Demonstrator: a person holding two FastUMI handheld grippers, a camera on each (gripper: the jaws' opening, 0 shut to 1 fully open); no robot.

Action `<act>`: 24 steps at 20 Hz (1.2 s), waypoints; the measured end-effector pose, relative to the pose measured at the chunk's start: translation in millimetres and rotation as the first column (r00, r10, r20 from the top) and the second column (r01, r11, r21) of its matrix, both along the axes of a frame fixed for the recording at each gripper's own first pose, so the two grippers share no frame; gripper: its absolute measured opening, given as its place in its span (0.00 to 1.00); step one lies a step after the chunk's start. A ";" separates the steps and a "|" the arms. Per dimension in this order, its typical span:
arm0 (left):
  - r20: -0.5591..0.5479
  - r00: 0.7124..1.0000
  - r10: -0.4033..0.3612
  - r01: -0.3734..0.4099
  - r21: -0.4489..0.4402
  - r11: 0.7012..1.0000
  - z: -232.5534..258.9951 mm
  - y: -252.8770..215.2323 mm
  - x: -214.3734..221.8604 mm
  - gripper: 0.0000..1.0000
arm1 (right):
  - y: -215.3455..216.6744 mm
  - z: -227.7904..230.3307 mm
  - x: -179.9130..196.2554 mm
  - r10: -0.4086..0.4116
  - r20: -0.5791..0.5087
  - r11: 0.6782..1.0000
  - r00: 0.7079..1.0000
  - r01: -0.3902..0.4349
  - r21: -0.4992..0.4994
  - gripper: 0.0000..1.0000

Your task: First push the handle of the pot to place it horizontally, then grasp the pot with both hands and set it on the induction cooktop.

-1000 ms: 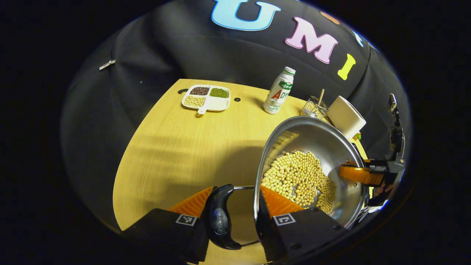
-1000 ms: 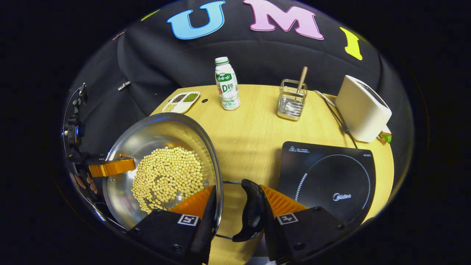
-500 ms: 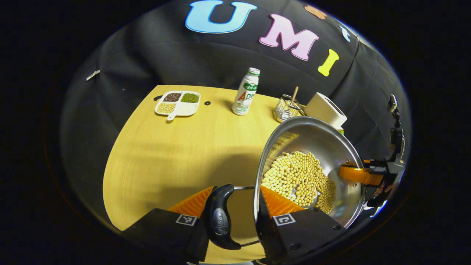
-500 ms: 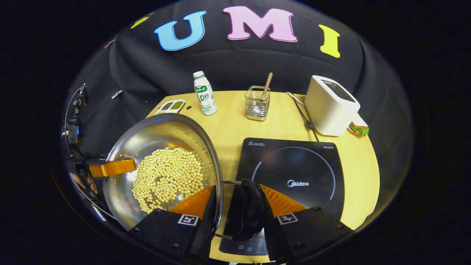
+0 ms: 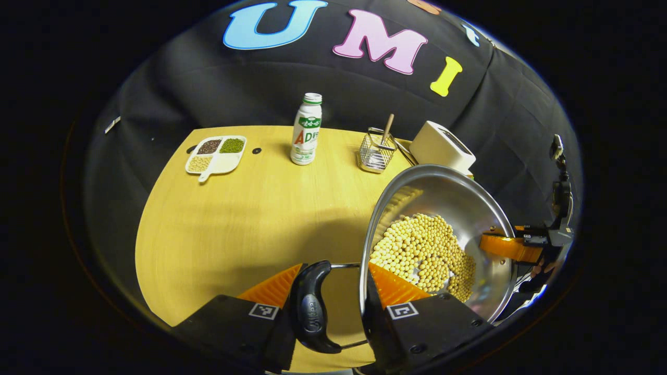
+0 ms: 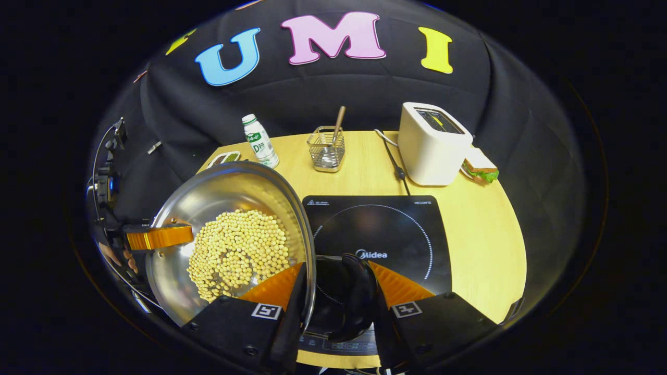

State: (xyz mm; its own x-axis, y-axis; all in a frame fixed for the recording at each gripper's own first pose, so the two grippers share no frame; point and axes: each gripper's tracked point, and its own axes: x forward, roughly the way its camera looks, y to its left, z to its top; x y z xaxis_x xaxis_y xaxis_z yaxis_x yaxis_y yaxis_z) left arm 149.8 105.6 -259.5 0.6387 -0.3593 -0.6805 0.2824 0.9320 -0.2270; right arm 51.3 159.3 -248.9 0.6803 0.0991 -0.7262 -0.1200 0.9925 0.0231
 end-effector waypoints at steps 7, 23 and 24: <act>-0.013 1.000 0.004 -0.004 0.004 1.000 -6.1 -55.6 15.7 0.61 | -54.1 -4.6 22.0 0.005 -0.026 1.000 1.000 -0.005 0.001 0.61; -0.069 0.997 0.029 -0.028 0.015 0.999 -31.3 -151.7 42.4 0.61 | -141.7 -35.6 66.2 -0.008 -0.097 1.000 0.995 0.010 0.020 0.61; -0.074 0.997 0.034 -0.032 0.017 0.999 -32.9 -153.6 43.2 0.62 | -144.4 -37.9 67.1 -0.011 -0.106 1.000 0.994 0.013 0.022 0.61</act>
State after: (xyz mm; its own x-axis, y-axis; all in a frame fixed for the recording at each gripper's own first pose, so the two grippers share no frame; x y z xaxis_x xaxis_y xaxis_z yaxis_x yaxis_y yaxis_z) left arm 193.0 -48.0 -292.4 0.5974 -0.3277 -0.7319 0.2343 0.9442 -0.2315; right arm 118.3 14.9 -286.7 0.6012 0.1089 -0.7916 -0.1038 0.9929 0.0578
